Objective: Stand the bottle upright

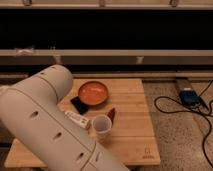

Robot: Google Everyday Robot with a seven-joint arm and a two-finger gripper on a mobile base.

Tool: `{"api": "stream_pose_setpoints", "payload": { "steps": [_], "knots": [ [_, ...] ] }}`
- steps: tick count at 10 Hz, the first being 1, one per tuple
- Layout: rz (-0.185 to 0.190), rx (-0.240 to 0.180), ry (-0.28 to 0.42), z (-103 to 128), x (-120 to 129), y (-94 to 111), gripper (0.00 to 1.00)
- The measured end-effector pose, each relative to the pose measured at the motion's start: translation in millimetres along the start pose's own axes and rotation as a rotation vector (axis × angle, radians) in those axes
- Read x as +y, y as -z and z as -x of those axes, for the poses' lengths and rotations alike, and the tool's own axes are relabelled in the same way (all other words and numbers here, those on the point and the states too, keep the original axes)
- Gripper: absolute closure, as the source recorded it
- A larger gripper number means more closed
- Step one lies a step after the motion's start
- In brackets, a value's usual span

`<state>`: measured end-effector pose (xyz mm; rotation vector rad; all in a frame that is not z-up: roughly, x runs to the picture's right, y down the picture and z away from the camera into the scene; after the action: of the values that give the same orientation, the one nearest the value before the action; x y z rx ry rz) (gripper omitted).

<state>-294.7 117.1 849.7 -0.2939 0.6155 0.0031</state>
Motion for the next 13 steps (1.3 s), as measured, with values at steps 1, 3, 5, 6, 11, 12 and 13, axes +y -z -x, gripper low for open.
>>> {"api": "stream_pose_setpoints", "payload": {
  "steps": [1, 3, 5, 6, 11, 12, 13],
  "knots": [
    [0.01, 0.004, -0.012, 2, -1, 0, 0.2],
    [0.032, 0.012, -0.031, 2, -7, -4, 0.2],
    [0.061, 0.014, -0.041, 3, -9, -6, 0.2],
    [0.074, 0.017, -0.044, 4, -10, -8, 0.2],
    [0.118, 0.034, -0.056, 2, -15, -17, 0.2],
    [0.136, 0.044, -0.048, 3, -13, -20, 0.2],
    [0.151, 0.052, -0.042, 3, -12, -23, 0.2]
  ]
}}
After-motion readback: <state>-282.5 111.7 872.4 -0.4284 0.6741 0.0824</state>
